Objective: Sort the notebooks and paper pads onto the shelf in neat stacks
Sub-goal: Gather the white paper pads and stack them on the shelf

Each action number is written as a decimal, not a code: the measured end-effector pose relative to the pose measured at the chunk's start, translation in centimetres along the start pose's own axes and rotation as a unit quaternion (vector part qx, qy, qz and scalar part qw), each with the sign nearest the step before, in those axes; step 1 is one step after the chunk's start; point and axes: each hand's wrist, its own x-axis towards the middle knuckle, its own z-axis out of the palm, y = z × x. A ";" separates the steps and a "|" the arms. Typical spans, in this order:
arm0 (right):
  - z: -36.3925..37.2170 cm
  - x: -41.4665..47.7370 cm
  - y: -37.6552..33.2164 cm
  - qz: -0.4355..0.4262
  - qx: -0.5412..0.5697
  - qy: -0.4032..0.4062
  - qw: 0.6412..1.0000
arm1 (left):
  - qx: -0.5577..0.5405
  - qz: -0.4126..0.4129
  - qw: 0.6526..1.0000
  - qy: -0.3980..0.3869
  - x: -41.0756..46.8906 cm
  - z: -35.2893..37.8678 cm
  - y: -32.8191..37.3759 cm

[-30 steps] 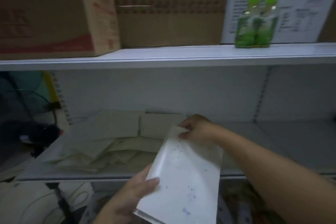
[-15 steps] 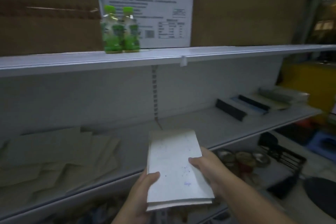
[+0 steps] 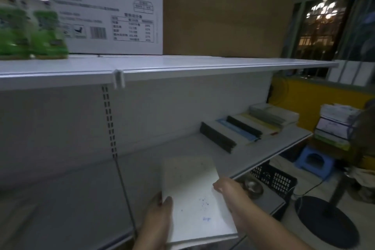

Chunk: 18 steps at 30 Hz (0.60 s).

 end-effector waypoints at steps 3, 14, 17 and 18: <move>-1.0 4.5 -1.8 0.006 -0.011 0.018 1.000 | -0.005 0.003 1.000 0.014 4.1 2.2 0.4; -4.2 18.1 -5.7 -0.050 -0.187 0.004 0.981 | 0.174 -0.009 0.978 -0.115 14.0 7.9 0.6; -4.4 21.4 -5.5 -0.039 -0.254 0.010 0.966 | 0.397 0.015 0.903 -0.162 13.8 8.6 1.4; -4.3 22.2 -5.7 -0.047 -0.266 -0.005 0.963 | 0.424 0.037 0.892 -0.154 13.9 8.9 0.8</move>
